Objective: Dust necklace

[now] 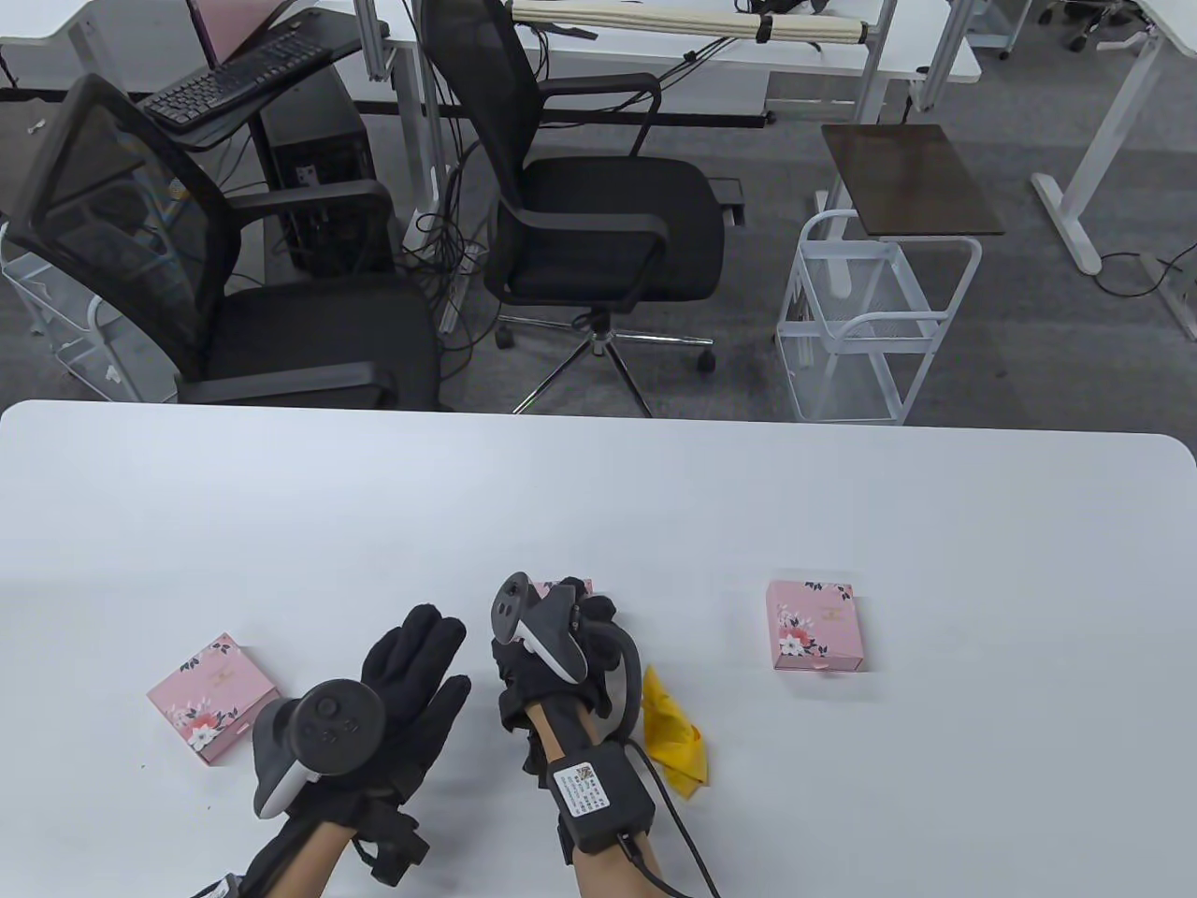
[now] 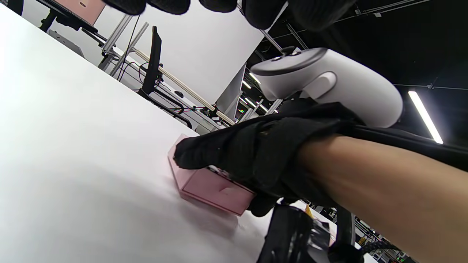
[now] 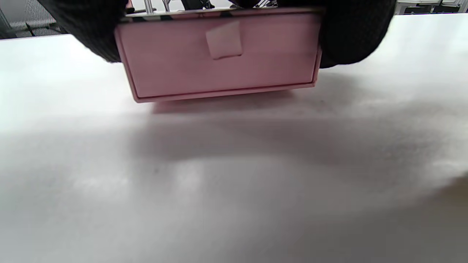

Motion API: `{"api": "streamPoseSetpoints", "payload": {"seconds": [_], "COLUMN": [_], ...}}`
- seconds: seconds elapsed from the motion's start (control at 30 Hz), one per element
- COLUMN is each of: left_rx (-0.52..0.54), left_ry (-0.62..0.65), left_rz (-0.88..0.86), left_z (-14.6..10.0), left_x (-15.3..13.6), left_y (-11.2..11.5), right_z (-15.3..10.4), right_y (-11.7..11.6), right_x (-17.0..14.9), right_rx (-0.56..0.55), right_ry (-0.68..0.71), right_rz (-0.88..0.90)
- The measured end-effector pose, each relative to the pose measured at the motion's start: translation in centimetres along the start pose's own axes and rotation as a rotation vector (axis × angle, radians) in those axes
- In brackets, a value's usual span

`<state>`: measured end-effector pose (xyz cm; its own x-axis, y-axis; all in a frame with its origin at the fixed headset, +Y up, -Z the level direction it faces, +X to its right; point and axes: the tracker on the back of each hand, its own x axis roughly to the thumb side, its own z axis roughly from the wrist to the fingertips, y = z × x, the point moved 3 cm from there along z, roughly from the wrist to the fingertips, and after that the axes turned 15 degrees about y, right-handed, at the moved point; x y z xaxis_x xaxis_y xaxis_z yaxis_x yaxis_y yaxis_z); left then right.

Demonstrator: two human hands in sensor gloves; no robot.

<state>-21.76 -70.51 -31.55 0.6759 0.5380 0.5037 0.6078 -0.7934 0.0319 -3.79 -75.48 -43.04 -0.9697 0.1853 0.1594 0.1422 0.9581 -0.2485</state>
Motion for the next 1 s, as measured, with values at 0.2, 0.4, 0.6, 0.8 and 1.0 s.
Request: {"api": "streamPoseSetpoints", "payload": {"seconds": [0.2, 0.4, 0.6, 0.8, 1.0], "left_rx": [-0.013, -0.035, -0.032, -0.026, -0.029], "left_ry": [-0.011, -0.028, -0.034, -0.035, -0.033], "left_rz": [0.02, 0.023, 0.017, 0.011, 0.01], "left_z": [-0.1, -0.1, -0.1, -0.1, -0.1], "left_x": [-0.2, -0.7, -0.9, -1.0, -1.0], "left_y": [0.3, 0.7, 0.7, 0.6, 0.6], "right_z": [-1.0, -2.3, -3.1, -2.8, -2.2], "right_y": [3.2, 4.4, 3.8, 3.0, 2.0], "right_x": [-2.6, -6.6, -10.0, -11.0, -11.5], "right_rx": [-0.048, -0.043, -0.026, -0.005, 0.058], "right_ry": [-0.014, -0.051, -0.125, -0.157, -0.182], "right_rz": [0.029, 0.041, 0.079, 0.088, 0.079]}}
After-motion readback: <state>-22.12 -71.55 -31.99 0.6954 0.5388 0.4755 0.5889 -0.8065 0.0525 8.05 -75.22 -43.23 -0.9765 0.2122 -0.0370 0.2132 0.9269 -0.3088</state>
